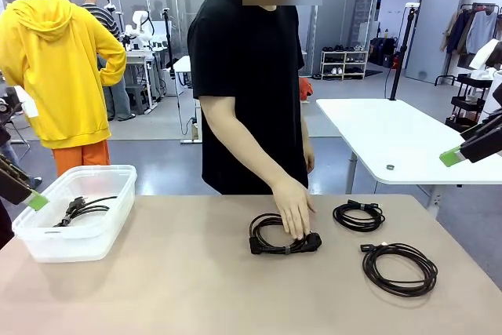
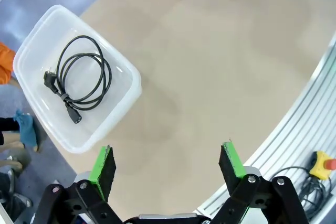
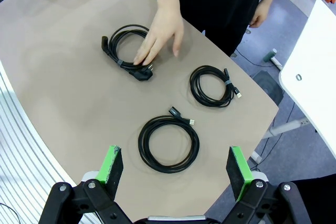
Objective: Organize and store the cables.
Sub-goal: Place the Power Cable into the Organizing box.
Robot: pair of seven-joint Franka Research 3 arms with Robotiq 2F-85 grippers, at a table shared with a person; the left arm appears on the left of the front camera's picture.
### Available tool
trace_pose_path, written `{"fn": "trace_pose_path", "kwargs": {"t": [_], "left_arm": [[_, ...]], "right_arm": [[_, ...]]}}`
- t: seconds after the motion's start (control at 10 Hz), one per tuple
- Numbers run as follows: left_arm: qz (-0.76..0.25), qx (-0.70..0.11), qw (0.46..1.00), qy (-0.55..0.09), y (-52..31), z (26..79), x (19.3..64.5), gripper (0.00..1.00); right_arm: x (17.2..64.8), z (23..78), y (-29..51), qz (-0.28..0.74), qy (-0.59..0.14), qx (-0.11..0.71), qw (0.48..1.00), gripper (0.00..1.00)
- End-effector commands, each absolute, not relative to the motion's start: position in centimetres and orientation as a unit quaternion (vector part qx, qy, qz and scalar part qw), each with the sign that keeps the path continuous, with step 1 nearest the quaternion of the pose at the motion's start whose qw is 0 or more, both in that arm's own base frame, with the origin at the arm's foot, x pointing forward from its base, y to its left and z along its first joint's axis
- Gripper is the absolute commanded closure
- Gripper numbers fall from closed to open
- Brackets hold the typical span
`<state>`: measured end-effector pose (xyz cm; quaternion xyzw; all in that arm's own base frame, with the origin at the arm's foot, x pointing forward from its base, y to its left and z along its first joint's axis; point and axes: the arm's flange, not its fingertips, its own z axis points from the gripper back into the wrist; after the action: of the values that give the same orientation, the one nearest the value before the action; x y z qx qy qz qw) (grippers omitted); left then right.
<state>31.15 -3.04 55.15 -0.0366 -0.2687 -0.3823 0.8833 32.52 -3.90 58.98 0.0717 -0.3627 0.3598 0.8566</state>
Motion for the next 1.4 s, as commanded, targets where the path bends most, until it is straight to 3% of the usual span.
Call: {"fn": "trace_pose_path", "kwargs": {"t": [0.0, 0.4, 0.5, 0.7, 1.1, 1.3], "left_arm": [[-0.374, -0.034, 0.888, -0.265, -3.2, 54.9, 31.4, 0.00], [-0.374, -0.034, 0.888, -0.265, -3.2, 54.9, 31.4, 0.00], [-0.374, -0.034, 0.888, -0.265, -3.2, 54.9, 31.4, 0.00], [-0.374, -0.034, 0.888, -0.265, -3.2, 54.9, 31.4, 0.00], [-0.374, -0.034, 0.888, -0.265, -3.2, 54.9, 31.4, 0.00], [-0.374, -0.034, 0.888, -0.265, -3.2, 54.9, 31.4, 0.00]], "right_arm": [[32.6, 58.9, -3.9, 0.363, -0.362, 0.075, 0.855, 0.00], [32.5, 59.0, -3.9, 0.360, -0.363, 0.072, 0.857, 0.00], [32.8, 60.5, -2.3, 0.445, -0.343, 0.102, 0.821, 0.00], [35.6, 60.0, 4.8, 0.558, -0.273, 0.039, 0.782, 0.00], [39.6, 53.5, 17.3, 0.676, -0.198, -0.047, 0.708, 0.00], [40.3, 49.4, 19.7, 0.710, -0.177, -0.028, 0.681, 0.00]]}}
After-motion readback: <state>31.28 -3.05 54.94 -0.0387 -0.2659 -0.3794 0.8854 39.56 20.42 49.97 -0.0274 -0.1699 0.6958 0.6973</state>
